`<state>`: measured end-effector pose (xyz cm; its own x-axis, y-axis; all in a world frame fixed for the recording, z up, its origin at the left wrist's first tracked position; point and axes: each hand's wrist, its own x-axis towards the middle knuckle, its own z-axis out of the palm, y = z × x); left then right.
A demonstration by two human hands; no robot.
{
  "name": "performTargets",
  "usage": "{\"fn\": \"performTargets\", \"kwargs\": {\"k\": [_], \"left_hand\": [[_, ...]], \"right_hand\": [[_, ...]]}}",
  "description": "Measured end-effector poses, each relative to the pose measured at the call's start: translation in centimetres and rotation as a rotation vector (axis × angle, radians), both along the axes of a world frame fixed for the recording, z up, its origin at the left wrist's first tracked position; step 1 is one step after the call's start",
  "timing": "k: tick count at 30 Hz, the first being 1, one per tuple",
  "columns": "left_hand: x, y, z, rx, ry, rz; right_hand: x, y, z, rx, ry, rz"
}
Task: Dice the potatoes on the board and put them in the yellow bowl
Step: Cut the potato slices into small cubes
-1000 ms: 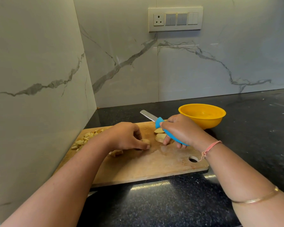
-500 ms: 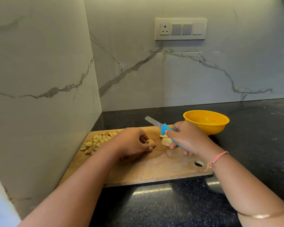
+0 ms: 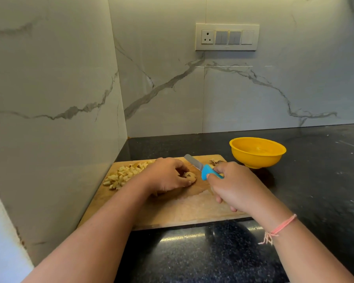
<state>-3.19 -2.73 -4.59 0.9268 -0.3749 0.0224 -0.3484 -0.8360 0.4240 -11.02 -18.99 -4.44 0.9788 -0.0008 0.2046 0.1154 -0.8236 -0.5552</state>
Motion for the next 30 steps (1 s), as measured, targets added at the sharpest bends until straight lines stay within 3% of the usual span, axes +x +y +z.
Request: {"fn": "performTargets", "kwargs": {"k": [7,16,30], "left_hand": [[-0.1,-0.7,-0.3,0.094,-0.098,0.137],[-0.3,-1.0,-0.4,-0.102,-0.067,0.161],[-0.2,-1.3,-0.4,-0.116,-0.053,0.238]], "right_hand": [[-1.4,0.3,0.6,-0.114,0.037,-0.016],[-2.0,1.3,1.0,-0.213,0.068,-0.016],[-1.8,2.4,1.3,-0.394,0.109,0.006]]}}
